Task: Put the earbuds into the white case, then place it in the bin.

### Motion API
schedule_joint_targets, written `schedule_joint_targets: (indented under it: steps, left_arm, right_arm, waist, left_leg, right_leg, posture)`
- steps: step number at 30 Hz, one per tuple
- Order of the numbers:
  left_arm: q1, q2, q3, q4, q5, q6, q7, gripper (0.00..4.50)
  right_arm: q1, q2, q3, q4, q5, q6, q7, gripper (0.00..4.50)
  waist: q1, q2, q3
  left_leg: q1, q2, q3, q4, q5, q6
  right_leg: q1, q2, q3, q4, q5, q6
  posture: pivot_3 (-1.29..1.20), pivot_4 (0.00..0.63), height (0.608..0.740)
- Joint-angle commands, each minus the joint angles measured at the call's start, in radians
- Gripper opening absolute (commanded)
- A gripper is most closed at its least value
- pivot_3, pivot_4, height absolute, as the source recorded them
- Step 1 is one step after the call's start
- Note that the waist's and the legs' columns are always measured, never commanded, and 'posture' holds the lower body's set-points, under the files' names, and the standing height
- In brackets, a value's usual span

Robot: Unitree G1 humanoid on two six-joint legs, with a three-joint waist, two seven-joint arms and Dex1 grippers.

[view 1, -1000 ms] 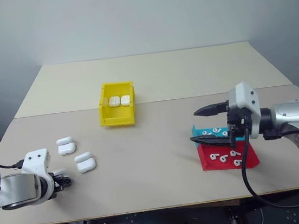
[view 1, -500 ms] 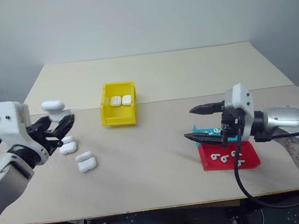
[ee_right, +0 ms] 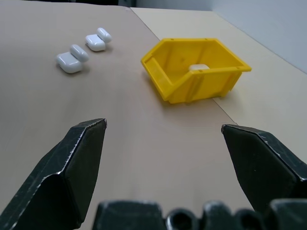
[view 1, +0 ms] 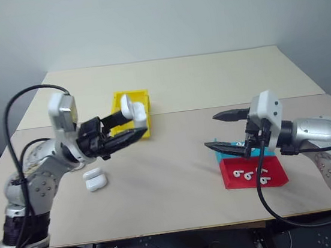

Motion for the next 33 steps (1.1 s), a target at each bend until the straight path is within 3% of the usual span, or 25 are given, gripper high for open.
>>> schedule_joint_targets:
  steps: [1, 5, 12, 15, 17, 21, 33]
  left_arm:
    - [-0.04, -0.036, -0.014, 0.028, 0.048, -0.064, -0.13, 2.75]
    - [-0.079, -0.098, -0.029, 0.05, 0.075, -0.086, -0.203, 2.75]
    - [-0.084, -0.157, -0.031, 0.016, 0.086, -0.073, -0.233, 2.75]
    - [-0.074, -0.183, -0.043, -0.007, 0.121, -0.101, -0.218, 2.75]
    - [-0.071, -0.204, -0.042, -0.018, 0.121, -0.1, -0.201, 2.75]
    - [-0.052, -0.233, -0.029, -0.038, 0.123, -0.102, -0.182, 2.75]
    - [0.016, -0.237, -0.029, -0.132, 0.113, -0.077, -0.135, 2.75]
  right_arm:
    - [0.026, -0.046, -0.053, -0.028, 0.004, -0.023, 0.023, 4.5]
    - [0.055, -0.15, -0.05, -0.049, 0.003, -0.01, 0.102, 4.5]
    - [-0.019, -0.361, 0.065, -0.058, -0.056, 0.146, 0.152, 4.5]
    - [-0.018, -0.436, 0.133, -0.035, -0.132, 0.075, 0.236, 4.5]
    - [-0.013, -0.463, 0.187, -0.012, -0.21, 0.01, 0.262, 4.12]
    - [-0.07, -0.431, 0.287, 0.044, -0.287, 0.001, 0.289, 2.93]
    - [-0.153, -0.305, 0.477, 0.208, -0.511, -0.16, 0.375, 2.93]
  waist:
    - [0.001, 0.0, 0.0]
    - [0.004, 0.0, 0.0]
    - [-0.006, 0.0, 0.0]
    - [-0.003, 0.0, 0.0]
    - [0.0, 0.0, 0.0]
    - [-0.001, 0.0, 0.0]
    - [0.0, 0.0, 0.0]
  left_leg:
    - [-0.001, 0.0, 0.0, 0.0, 0.0, 0.0]
    - [-0.003, 0.0, -0.001, 0.002, -0.001, 0.002]
    - [-0.002, 0.001, -0.003, 0.004, -0.003, 0.005]
    - [-0.003, 0.002, -0.003, 0.004, -0.003, 0.005]
    - [-0.003, 0.002, -0.002, 0.004, -0.003, 0.005]
    - [-0.004, 0.002, -0.002, 0.007, -0.003, 0.005]
    - [-0.003, 0.003, -0.002, 0.007, -0.003, 0.004]
  right_leg:
    - [0.0, 0.0, 0.0, 0.0, 0.0, 0.0]
    - [0.0, 0.0, -0.001, 0.0, 0.0, 0.001]
    - [0.0, 0.001, -0.001, 0.001, 0.0, 0.001]
    - [0.0, 0.001, -0.001, 0.0, 0.0, 0.001]
    - [0.0, 0.001, -0.001, 0.0, 0.0, 0.001]
    - [0.0, 0.001, -0.001, 0.0, 0.0, 0.001]
    - [0.0, 0.002, -0.001, 0.0, 0.0, 0.001]
  posture:
    - [0.0, 0.15, 0.74]
    - [0.0, 0.15, 0.74]
    - [0.0, 0.15, 0.74]
    - [0.0, 0.15, 0.74]
    - [0.0, 0.15, 0.74]
    - [0.0, 0.15, 0.74]
    - [0.0, 0.15, 0.74]
